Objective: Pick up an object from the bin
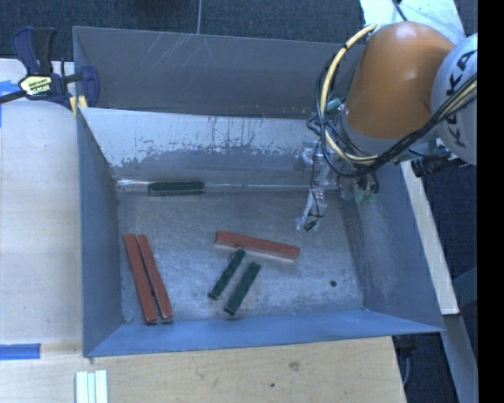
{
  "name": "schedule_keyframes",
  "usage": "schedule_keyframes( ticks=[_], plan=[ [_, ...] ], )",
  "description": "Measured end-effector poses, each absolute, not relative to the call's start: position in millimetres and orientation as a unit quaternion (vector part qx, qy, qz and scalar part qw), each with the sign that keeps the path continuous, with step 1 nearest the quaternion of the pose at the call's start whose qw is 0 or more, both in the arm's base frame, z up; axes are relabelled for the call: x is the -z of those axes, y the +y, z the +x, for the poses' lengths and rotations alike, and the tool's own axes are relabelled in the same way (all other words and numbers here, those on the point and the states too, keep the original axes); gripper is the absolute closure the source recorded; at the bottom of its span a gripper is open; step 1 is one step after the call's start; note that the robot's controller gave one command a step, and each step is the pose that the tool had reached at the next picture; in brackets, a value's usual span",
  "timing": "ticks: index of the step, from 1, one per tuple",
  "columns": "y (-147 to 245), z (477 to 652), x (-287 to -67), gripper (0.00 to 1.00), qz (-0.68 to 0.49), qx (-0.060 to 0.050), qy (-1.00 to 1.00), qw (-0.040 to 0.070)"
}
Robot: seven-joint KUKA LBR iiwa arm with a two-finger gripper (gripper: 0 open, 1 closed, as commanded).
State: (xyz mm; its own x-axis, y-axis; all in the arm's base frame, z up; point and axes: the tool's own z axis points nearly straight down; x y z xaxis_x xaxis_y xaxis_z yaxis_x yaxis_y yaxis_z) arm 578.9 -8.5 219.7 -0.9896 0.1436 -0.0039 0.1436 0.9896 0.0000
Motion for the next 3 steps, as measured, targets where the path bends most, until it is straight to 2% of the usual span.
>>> schedule_keyframes(
  ticks=[1,2,3],
  plan=[
    [4.9,586.1,-70.4,0.0,-0.079,0.0,0.997,-0.002],
    [5.2,589.2,-75.3,1.0,-0.078,0.0,0.997,0.003],
    [4.9,588.0,-73.6,0.0,-0.078,0.0,0.997,0.001]
  ],
)
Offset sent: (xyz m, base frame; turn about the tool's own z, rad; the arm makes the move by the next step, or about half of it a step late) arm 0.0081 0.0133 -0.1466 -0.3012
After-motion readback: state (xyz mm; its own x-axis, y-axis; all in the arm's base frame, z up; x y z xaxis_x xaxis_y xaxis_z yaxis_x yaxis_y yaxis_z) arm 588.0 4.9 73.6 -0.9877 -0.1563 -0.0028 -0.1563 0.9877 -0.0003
